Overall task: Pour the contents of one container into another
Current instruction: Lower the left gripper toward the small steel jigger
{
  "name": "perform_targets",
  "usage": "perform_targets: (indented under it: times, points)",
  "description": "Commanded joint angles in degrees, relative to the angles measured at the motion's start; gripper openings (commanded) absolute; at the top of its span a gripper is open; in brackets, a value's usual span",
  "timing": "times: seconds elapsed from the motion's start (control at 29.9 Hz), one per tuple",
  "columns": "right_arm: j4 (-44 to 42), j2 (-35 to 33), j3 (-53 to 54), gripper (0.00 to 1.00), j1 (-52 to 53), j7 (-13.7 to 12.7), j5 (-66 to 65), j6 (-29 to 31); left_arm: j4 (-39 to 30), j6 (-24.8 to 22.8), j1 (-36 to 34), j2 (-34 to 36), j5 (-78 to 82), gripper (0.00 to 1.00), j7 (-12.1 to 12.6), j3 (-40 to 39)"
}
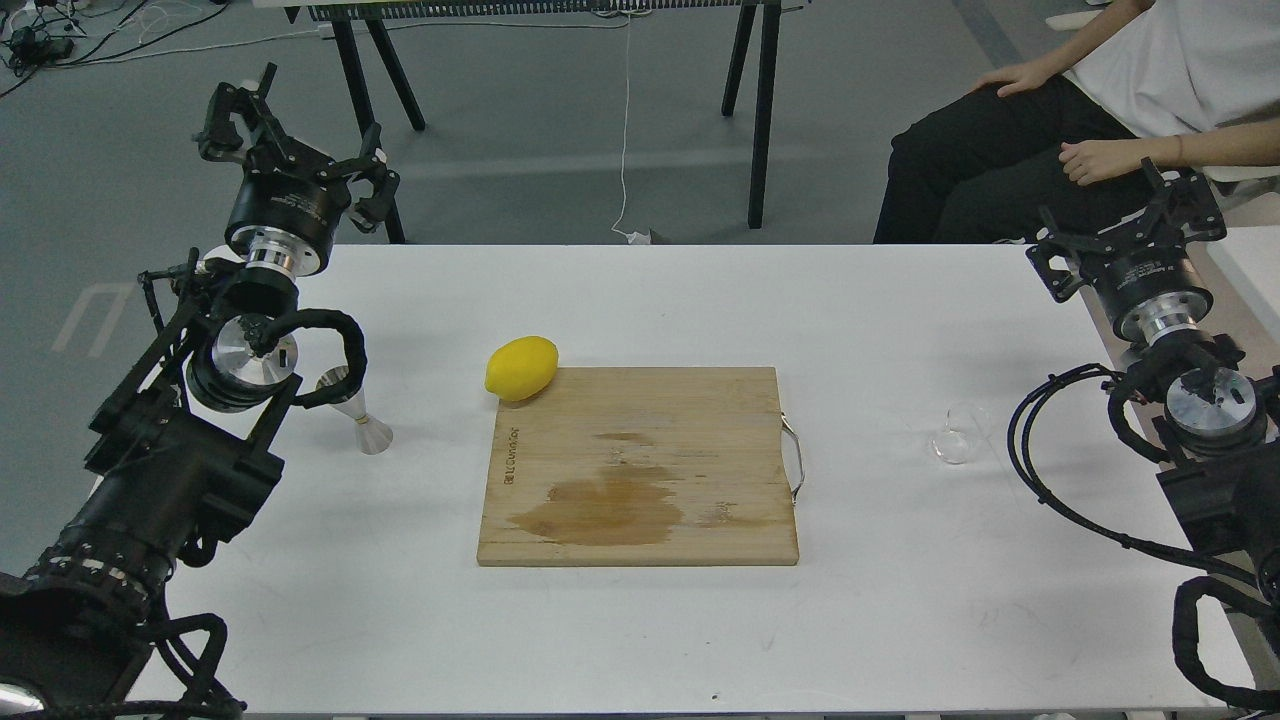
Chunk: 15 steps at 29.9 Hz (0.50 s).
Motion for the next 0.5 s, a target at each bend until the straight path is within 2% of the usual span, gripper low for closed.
perform_targets:
  times: [0.0,0.17,0.23,0.33,0.47]
  points:
    - [0.2,0.0,0.0,0.99,-0.1,0.0,0.0,0.0,-0.5,0.1,-0.1,0.5,0.0,1.0,0.0,0.6]
    - [0.5,-0.3,0.3,0.99,0.0,0.0,0.1,0.0,-2.4,0.5,-0.1,1.4,0.0,1.0,0.1,0.6]
    - [0.5,-0.7,0.5,0.99,-0.1,0.0,0.1,0.0,-5.5,0.3,0.7,4.6,0.0,1.0,0.6,1.4]
    - [0.6,-1.7,0.8,0.99,-0.2,0.0,0.1,0.0,-13.9,-0.2,4.4,11.8,0.7,1.0,0.5,6.1]
    - [0.6,-2.0,0.9,0.99,-0.9,0.1,0.1,0.0,-26.8,0.5,9.4,25.2,3.8,1.0,-0.1,10.9]
